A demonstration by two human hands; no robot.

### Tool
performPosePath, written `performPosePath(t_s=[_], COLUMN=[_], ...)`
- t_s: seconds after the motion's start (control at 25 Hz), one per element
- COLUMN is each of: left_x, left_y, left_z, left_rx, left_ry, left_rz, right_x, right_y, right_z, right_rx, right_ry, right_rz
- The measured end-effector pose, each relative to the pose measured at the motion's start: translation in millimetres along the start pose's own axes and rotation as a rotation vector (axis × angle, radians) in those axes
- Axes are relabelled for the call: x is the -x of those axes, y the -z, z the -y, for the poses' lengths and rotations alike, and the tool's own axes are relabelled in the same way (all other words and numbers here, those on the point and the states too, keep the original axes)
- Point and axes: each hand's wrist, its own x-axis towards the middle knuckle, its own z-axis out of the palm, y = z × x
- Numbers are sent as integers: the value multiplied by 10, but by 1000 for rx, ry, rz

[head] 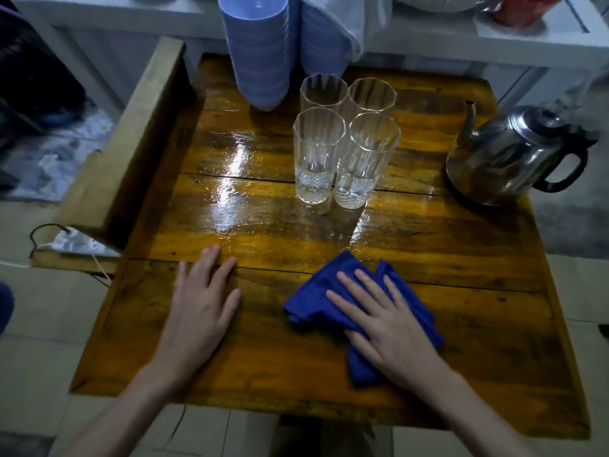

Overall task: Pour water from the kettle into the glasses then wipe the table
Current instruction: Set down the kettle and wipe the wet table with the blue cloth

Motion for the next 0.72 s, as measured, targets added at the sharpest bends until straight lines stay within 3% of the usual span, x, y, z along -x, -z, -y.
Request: performPosePath(t_s=[0.12,0.28,0.56,0.72], left_x=[64,71,64,62], left_y=[212,277,284,264], left_z=[575,745,742,749], left_rx=[-165,-125,-113,-123], left_ry=[-38,35,23,27], left_rz=[105,69,43,47], right_x=[-94,-209,-690,-1224], right_y=[125,146,92,18], right_z=[-470,-521,383,1086], right_rx=[-46,-63,-69,-46], right_ry=[-188,-408,-482,-325], right_rz=[-17,-64,-108,-113])
